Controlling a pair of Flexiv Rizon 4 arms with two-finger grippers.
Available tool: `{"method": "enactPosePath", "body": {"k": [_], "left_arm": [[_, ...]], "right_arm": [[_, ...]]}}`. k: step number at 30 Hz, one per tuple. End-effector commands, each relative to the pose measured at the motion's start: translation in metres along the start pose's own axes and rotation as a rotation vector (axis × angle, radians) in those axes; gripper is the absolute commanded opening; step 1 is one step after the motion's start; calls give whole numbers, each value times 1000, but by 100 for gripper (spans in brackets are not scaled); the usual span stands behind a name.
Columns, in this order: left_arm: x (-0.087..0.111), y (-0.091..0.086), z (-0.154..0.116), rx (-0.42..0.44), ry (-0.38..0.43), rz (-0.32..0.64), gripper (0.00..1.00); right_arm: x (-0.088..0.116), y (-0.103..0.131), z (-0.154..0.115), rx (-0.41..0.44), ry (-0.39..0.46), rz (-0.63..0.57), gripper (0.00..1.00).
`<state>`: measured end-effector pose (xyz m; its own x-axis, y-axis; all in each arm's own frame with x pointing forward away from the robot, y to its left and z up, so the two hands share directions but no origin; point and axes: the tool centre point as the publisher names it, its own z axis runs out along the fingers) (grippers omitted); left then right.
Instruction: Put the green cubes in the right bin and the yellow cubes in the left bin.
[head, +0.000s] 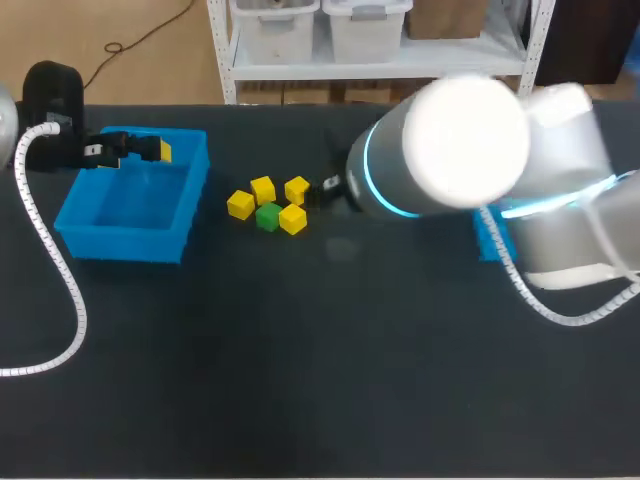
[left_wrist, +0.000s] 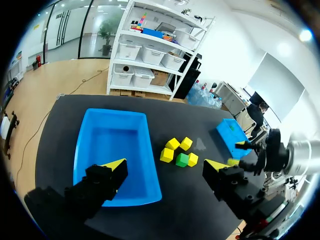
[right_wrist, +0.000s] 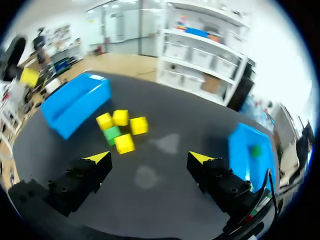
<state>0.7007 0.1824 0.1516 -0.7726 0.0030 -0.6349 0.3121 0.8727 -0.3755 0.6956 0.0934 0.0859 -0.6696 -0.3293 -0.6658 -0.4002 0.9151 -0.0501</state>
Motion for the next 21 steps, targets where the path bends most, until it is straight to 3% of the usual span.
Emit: {"method": "enactPosePath", "body": {"k": [1, 9, 21], "left_arm": [[1, 2, 0, 10, -7, 2, 100], [1, 2, 0, 10, -7, 2, 100], [1, 2, 0, 10, -7, 2, 100]], "right_arm": [[10, 19, 21, -153, -8, -218, 100], [10, 49, 40, -190, 26, -338, 100], [4, 77, 72, -184, 59, -376, 100]]}}
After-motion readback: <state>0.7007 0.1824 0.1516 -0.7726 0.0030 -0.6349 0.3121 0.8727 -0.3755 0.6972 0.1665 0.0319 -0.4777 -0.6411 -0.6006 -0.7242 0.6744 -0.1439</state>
